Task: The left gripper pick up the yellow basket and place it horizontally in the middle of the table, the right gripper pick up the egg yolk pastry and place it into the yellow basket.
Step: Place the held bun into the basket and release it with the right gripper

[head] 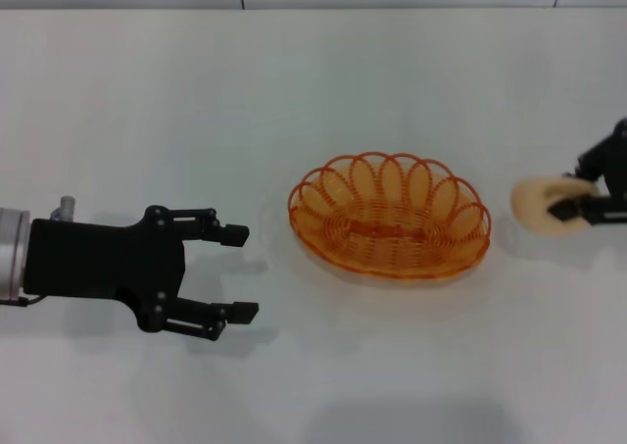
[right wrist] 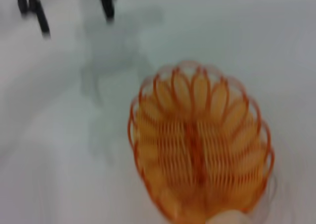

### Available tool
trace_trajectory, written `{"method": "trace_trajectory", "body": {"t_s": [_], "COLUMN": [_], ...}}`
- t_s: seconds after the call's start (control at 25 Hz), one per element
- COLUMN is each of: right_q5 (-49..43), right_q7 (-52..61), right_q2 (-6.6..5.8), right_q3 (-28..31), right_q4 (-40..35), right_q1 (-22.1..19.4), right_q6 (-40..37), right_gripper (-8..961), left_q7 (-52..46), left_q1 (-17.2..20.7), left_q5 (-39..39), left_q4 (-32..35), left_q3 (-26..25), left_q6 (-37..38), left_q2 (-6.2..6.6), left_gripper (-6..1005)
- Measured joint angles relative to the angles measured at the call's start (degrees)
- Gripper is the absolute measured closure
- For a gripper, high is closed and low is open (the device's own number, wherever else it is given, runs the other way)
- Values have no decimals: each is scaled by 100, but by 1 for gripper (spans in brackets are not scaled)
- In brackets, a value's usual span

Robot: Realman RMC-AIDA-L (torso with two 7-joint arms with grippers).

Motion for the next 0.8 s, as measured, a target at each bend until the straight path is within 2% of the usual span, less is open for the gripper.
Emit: {"method": "trace_trajectory", "body": {"t_s": [0.32,0.52,0.8], "right_q5": [821,1739,1909], "right_q7": [585,770,819], "right_q2": [48,75,83], "right_q3": [-218,-877,-1951], "right_q4": [-164,353,840], "right_q1": [64,34,20], "right_q6": [23,967,2157], "right_gripper": [751,785,835], "left_q7": [-53,-60,-64], "left_q1": [20,45,49], "left_q5": [-86,-173,-120], "left_q4": [149,165,208], "left_q3": [2,23,42], "left_q6": [110,115,114], "left_q2": [-15,-6,-4], "left_gripper": [154,154,153]}}
